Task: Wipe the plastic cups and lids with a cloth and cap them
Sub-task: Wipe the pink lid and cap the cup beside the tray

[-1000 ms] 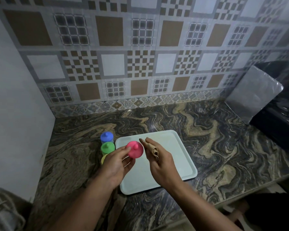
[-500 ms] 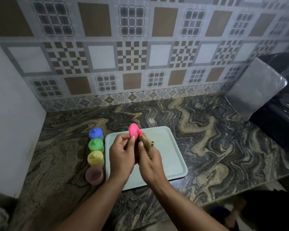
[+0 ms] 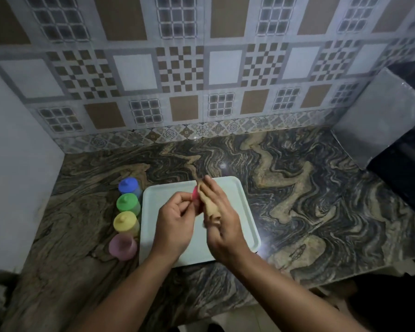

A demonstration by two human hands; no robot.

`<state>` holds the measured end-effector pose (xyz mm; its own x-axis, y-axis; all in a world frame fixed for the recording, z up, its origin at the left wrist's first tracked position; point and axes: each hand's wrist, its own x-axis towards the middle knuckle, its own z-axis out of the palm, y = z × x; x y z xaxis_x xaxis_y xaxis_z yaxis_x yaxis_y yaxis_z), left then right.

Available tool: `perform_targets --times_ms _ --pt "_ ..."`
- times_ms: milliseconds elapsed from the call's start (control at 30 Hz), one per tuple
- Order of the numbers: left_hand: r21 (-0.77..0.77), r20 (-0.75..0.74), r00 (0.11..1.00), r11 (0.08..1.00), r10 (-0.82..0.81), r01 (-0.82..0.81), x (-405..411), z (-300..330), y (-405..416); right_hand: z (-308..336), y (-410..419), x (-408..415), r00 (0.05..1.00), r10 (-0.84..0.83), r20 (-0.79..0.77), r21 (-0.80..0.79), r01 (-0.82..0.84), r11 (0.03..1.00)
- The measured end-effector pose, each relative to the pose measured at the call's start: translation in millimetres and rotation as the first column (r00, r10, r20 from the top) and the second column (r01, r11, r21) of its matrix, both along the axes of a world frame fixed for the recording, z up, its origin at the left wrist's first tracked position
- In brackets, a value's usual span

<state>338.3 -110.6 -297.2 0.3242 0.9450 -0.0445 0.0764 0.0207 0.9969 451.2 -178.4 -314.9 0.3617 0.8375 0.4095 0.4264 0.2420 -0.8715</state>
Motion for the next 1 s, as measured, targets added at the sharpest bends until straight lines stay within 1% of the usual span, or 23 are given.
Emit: perform_targets --times_ms 33,100,133,167,233,267,300,333,367,433,500,533,567,600,667,767,800,833,867,900,933,967,1000 --pt "-0.016 0.002 1.0 1.0 -0.016 0.016 1.0 -3.1 -5.1 -2.4 7.4 9.9 0.999 -0.012 -0.05 -0.083 0.008 0.997" --pt "-0.027 -0.006 1.0 0.999 0.017 -0.017 -3.6 -9.1 -8.6 5.5 16.3 27.8 0.984 -0.164 -0.074 -0.205 0.146 0.968" --pt "-0.039 -0.015 0.999 0.998 0.041 -0.042 -7.3 -10.5 -8.0 10.7 15.4 30.0 0.982 -0.18 -0.061 -0.212 0.164 0.963" --pt "-0.051 -0.009 0.998 0.997 0.059 -0.059 -7.8 -10.1 -6.6 16.6 10.2 26.8 0.991 -0.13 -0.016 -0.173 0.126 0.977" --pt "-0.081 0.028 0.998 0.995 0.055 -0.053 -7.8 -6.1 -5.4 9.3 -0.6 16.2 0.988 0.007 0.154 -0.061 0.002 0.998" --pt "-0.101 0.048 0.998 0.995 0.028 -0.023 -6.8 -2.8 -6.9 3.6 0.0 18.6 0.991 0.04 0.128 -0.097 -0.028 0.995" --pt "-0.13 0.073 0.997 0.991 0.021 -0.011 -5.6 -0.7 -11.6 2.3 2.5 24.5 0.998 0.012 0.063 -0.185 0.0 0.983" --pt "-0.16 0.111 0.993 0.987 0.038 -0.02 -6.3 1.3 -14.7 -1.0 8.4 36.2 0.996 -0.059 0.067 -0.266 0.075 0.961" --pt "-0.182 0.145 0.987 0.983 0.065 -0.038 -7.5 3.5 -15.4 -0.4 9.2 46.2 0.995 -0.097 0.002 -0.318 0.093 0.943" --pt "-0.22 0.165 0.975 0.969 0.151 -0.113 -8.0 7.2 -12.6 8.6 0.2 41.6 0.991 -0.1 -0.087 -0.246 0.076 0.966" --pt "-0.305 0.228 0.946 0.94 0.231 -0.156 -5.7 12.1 -9.2 10.8 -16.1 19.1 0.998 0.03 0.059 -0.085 -0.025 0.996" --pt "-0.362 0.293 0.924 0.923 0.247 -0.133 -2.5 15.7 -7.6 4.0 -22.7 9.8 0.981 0.112 0.155 -0.043 -0.107 0.993" --pt "-0.413 0.364 0.895 0.906 0.259 -0.094 0.8 19.9 -6.5 -3.9 -25.9 4.5 0.967 0.154 0.205 -0.039 -0.149 0.988" --pt "-0.46 0.424 0.861 0.886 0.279 -0.06 3.1 23.3 -7.9 -8.3 -26.3 4.1 0.96 0.152 0.236 -0.043 -0.146 0.988" --pt "-0.506 0.486 0.817 0.862 0.309 -0.025 4.3 25.8 -6.8 -9.5 -16.5 11.2 0.971 0.113 0.21 -0.006 -0.115 0.993" --pt "-0.45 0.445 0.866 0.893 0.23 -0.006 7.9 32.5 -9.5 0.9 -7.0 10.8 0.954 0.069 0.293 0.058 -0.09 0.994" --pt "-0.434 0.437 0.877 0.901 0.201 0.009 9.4 34.8 -11.4 3.3 -0.2 12.4 0.966 0.061 0.251 0.041 -0.074 0.996" --pt "-0.427 0.437 0.883 0.904 0.173 0.035 10.5 35.8 -13.2 10.4 6.7 18.6 0.99 0.044 0.133 -0.019 -0.042 0.999" --pt "-0.429 0.444 0.882 0.901 0.157 0.055 11.3 37.6 -15.3 18.9 15.8 28.0 0.999 0.003 -0.033 -0.103 -0.006 0.995" --pt "-0.433 0.431 0.889 0.9 0.157 0.051 10.0 37.9 -17.5 23.9 21.8 37.6 0.986 -0.044 -0.159 -0.173 0.016 0.985" --pt "-0.434 0.405 0.898 0.901 0.171 0.024 9.2 37.8 -19.1 27.3 22.4 44.2 0.969 -0.079 -0.235 -0.186 0.035 0.982" --pt "-0.424 0.351 0.913 0.905 0.205 -0.04 8.1 35.3 -19.2 29.3 17.6 47.2 0.976 -0.104 -0.191 -0.141 0.077 0.987" --pt "-0.398 0.279 0.927 0.909 0.249 -0.124 7.4 34.9 -19.3 28.9 8.7 44.3 0.996 -0.078 -0.052 -0.048 0.076 0.996"
